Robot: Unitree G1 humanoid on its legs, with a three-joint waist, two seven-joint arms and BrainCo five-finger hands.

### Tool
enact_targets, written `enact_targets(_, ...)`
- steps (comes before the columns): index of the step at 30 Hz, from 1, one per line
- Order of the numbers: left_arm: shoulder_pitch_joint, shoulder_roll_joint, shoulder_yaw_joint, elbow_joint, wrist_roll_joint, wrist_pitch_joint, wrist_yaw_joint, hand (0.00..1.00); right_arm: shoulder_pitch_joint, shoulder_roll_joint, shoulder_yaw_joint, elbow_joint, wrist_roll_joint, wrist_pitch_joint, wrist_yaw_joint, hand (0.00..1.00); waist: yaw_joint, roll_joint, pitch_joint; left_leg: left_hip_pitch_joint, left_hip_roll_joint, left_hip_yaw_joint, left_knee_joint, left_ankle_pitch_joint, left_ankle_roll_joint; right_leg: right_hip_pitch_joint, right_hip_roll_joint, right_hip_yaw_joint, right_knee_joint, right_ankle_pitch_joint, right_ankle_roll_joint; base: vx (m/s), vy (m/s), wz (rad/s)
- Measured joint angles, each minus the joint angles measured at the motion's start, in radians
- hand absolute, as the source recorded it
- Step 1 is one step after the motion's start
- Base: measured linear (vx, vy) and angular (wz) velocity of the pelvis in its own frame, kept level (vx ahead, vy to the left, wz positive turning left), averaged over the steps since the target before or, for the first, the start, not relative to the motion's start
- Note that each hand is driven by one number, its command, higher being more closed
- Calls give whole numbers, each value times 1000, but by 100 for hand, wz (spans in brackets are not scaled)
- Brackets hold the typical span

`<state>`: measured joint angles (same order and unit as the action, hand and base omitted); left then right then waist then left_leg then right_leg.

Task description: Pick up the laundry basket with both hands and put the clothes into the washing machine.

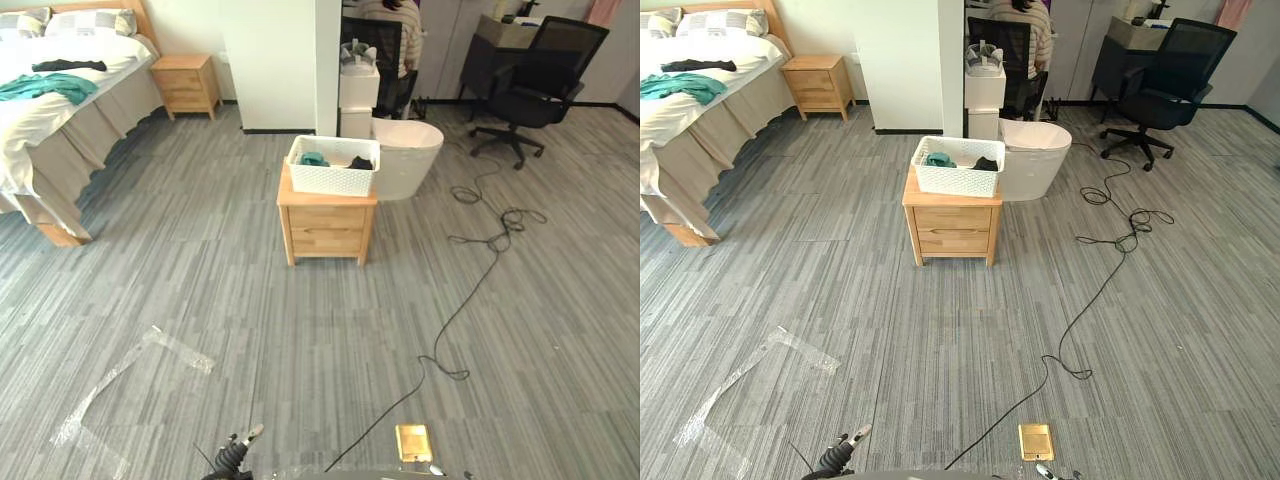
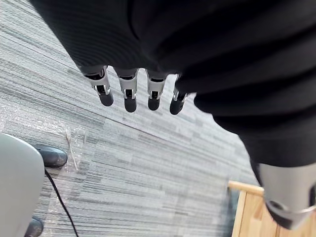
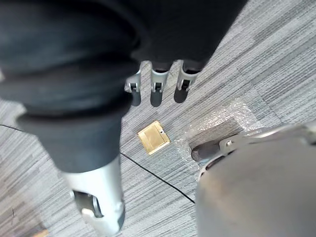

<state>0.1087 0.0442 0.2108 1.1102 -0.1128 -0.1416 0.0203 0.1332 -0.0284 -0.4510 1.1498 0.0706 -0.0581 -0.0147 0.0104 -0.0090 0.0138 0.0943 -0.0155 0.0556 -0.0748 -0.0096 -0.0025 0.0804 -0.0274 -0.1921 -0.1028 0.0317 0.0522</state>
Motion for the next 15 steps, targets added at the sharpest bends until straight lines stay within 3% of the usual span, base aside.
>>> enact_targets(15, 0, 1, -8, -1, -32, 0, -19, 0, -26, -21, 109, 2, -82, -1, 2, 0, 0, -10, 8, 7, -4, 0, -16, 6, 0, 6, -3, -6, 4, -3, -7, -9, 0, 0)
